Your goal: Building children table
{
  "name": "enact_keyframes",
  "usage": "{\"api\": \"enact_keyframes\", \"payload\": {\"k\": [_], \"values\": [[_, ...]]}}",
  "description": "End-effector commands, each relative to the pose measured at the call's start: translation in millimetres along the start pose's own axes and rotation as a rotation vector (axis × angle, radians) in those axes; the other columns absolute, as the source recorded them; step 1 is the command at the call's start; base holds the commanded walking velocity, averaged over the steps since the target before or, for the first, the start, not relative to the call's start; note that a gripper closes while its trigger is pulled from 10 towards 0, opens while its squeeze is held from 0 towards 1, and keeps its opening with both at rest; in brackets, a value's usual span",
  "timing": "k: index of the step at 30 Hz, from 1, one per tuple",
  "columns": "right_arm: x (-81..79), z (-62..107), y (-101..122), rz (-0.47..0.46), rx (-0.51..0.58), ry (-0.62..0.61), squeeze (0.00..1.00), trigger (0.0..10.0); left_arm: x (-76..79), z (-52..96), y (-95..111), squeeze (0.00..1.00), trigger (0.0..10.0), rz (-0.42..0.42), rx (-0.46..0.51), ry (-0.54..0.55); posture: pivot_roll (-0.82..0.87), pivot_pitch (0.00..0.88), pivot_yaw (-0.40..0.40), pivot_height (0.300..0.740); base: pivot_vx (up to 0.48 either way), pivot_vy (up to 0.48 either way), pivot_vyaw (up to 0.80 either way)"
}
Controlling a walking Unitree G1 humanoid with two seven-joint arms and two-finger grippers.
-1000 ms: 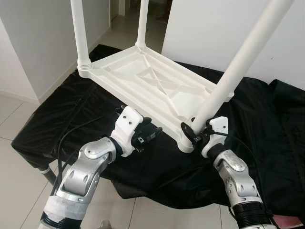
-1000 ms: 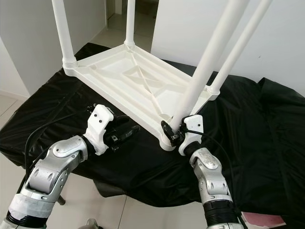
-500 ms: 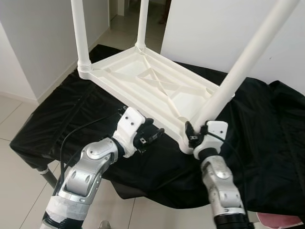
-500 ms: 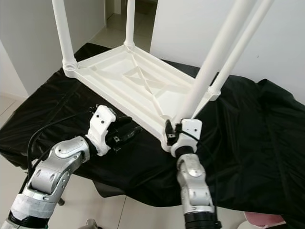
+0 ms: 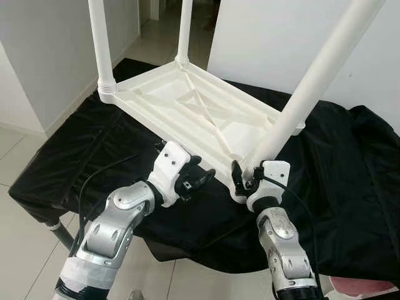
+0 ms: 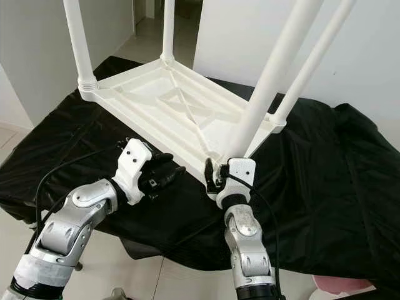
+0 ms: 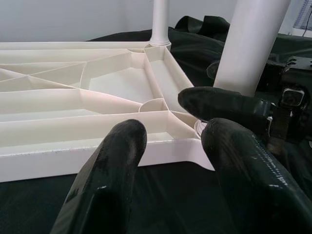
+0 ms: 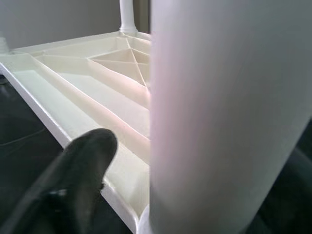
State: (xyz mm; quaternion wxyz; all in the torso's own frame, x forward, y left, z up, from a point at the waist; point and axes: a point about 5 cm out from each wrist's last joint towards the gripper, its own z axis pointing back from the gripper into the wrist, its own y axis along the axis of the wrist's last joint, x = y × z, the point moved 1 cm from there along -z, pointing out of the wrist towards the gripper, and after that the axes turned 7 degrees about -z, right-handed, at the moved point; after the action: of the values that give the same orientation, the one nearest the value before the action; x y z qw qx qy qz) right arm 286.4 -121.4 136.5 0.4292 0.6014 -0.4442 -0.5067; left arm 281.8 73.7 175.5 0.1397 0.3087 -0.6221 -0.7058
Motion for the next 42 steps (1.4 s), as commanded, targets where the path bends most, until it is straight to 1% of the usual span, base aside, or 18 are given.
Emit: {"api": "enact_keyframes", "payload": {"k": [1,2,5,6,8,11,12,17,19,20,21,23,27,29,32,35,40,42], "values": [[4.0,1.6,0,0.003,-0.007,-0.020,1.00,10.0,1.2,-1.9,-3,0.00,10.0,0.001,-0.008,0.005,0.05,0.009,-0.127,0.740,0.000,0.000,0.00],[4.0,1.6,0,0.003,-0.007,-0.020,1.00,10.0,1.2,-1.9,-3,0.00,10.0,0.001,-0.008,0.005,0.05,0.009,-0.127,0.740,0.000,0.000,0.00],[16.2,1.2,2,0.045,-0.005,-0.023,1.00,10.0,2.1,-1.7,-3,0.00,10.0,0.002,-0.009,0.004,0.05,0.009,-0.129,0.740,0.000,0.000,0.00],[16.2,1.2,2,0.045,-0.005,-0.023,1.00,10.0,2.1,-1.7,-3,0.00,10.0,0.002,-0.009,0.004,0.05,0.009,-0.129,0.740,0.000,0.000,0.00],[25.8,3.1,0,0.119,-0.028,-0.016,1.00,10.0,2.5,-1.2,-4,0.00,10.0,0.002,-0.010,0.004,0.05,0.009,-0.131,0.740,0.000,0.000,0.00],[28.2,3.6,0,0.141,-0.029,-0.014,1.00,10.0,2.4,-1.1,-4,0.00,10.0,0.002,-0.011,0.005,0.05,0.009,-0.131,0.740,0.000,0.000,0.00],[34.4,4.1,0,0.153,-0.029,0.010,0.00,10.0,2.2,-0.8,-3,0.00,10.0,0.001,-0.011,0.006,0.05,0.010,-0.131,0.740,0.000,0.000,0.00],[36.8,4.2,0,0.150,-0.038,0.049,0.00,10.0,2.1,-0.7,-3,0.00,10.0,0.001,-0.011,0.005,0.05,0.010,-0.131,0.740,0.000,0.000,0.00],[36.4,4.4,-2,0.117,-0.064,0.134,0.00,10.0,2.1,-1.0,-4,0.00,10.0,0.001,-0.012,0.004,0.05,0.010,-0.124,0.740,0.000,0.000,0.00],[36.4,4.4,-2,0.117,-0.064,0.134,0.00,10.0,2.1,-1.0,-4,0.00,10.0,0.001,-0.012,0.004,0.05,0.010,-0.124,0.740,0.000,0.000,0.00],[35.2,4.3,-2,0.109,-0.082,0.192,0.00,10.0,2.1,-1.1,-4,0.00,10.0,0.001,-0.013,0.003,0.05,0.011,-0.121,0.740,0.000,0.000,0.00],[34.2,3.6,-2,0.131,-0.103,0.287,0.00,10.0,2.6,-1.3,-4,0.00,10.0,0.001,-0.013,0.000,0.05,0.012,-0.120,0.740,0.000,0.000,0.00],[35.0,2.4,-2,0.134,-0.110,0.316,0.00,10.0,2.5,-1.6,-3,0.00,10.0,0.001,-0.013,-0.002,0.04,0.015,-0.116,0.740,0.000,0.000,0.00],[35.3,-2.1,-1,0.148,-0.120,0.402,0.00,10.0,2.4,-2.1,-3,0.00,10.0,0.000,-0.012,-0.002,0.04,0.015,-0.113,0.740,0.000,0.000,0.00],[35.0,-4.3,0,0.154,-0.126,0.448,0.00,10.0,2.4,-2.1,-3,0.00,10.0,0.000,-0.011,-0.003,0.05,0.016,-0.113,0.740,0.000,0.000,0.00],[38.4,-12.0,0,0.167,-0.157,0.542,0.00,10.0,2.1,-1.9,-2,0.00,10.0,0.003,-0.009,0.001,0.04,0.022,-0.107,0.740,0.000,0.000,0.00],[41.1,-16.5,1,0.165,-0.172,0.573,0.00,10.0,2.3,-2.1,-2,0.00,10.0,0.003,-0.009,0.001,0.04,0.024,-0.103,0.740,0.000,0.000,0.00],[45.7,-20.8,1,0.176,-0.193,0.603,0.00,10.0,2.0,-2.7,-1,0.00,10.0,0.003,-0.006,0.002,0.04,0.030,-0.100,0.740,0.000,0.000,0.00]]}}
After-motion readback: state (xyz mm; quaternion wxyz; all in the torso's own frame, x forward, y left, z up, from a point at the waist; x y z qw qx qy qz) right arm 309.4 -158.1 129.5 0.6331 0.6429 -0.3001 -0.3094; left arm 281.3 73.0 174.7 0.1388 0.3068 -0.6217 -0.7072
